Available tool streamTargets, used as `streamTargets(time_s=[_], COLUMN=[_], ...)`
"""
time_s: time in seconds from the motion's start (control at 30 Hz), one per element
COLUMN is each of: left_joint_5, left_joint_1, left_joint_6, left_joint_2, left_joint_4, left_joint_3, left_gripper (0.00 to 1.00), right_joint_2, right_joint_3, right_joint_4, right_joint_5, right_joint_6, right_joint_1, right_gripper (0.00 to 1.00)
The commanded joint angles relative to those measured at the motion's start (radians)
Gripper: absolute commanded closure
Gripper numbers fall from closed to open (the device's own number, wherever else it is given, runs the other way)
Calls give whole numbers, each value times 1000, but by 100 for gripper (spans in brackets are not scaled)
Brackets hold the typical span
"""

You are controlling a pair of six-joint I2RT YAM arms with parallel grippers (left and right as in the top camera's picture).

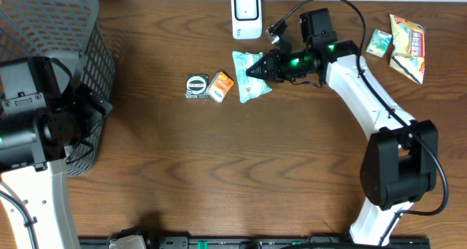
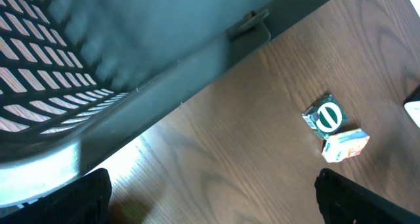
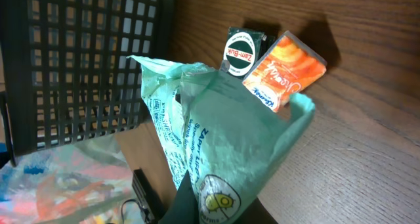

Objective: Scan the item barcode

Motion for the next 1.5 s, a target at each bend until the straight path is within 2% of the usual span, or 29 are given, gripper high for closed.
streamTargets(time_s=[0.0, 0.43, 0.67, 0.73, 0.97, 1.0, 1.13, 1.33, 1.47], left_joint_5=[-6, -6, -6, -6, -6, -6, -6, -6, -6], left_joint_1=[5, 5, 5, 5, 5, 5, 5, 5, 5], left_joint_6=[-4, -4, -4, -4, -4, -4, -4, -4, -4], left_joint_2=[-5, -5, -5, -5, -5, -5, -5, -5, -5], left_joint_4=[-3, -3, -3, -3, -3, -3, -3, -3, -3], left_joint_3=[11, 11, 11, 11, 11, 11, 11, 11, 11], left_gripper=[2, 2, 2, 2, 2, 2, 2, 2, 3], right_joint_2=[-1, -1, -1, -1, 0, 0, 36, 152, 178], right_joint_3=[-5, -5, -5, -5, -5, -5, -5, -5, -5], right_joint_4=[-2, -15, -61, -62, -144, -149, -175, -209, -229], right_joint_5=[-7, 55, 255, 372, 1282, 1348, 1481, 1518, 1469], right_joint_6=[-13, -24, -24, -23, -24, -24, -28, -28, -28], right_joint_1=[13, 20, 23, 30, 171, 188, 251, 256, 282], right_gripper=[99, 99, 99, 99, 99, 99, 99, 99, 97])
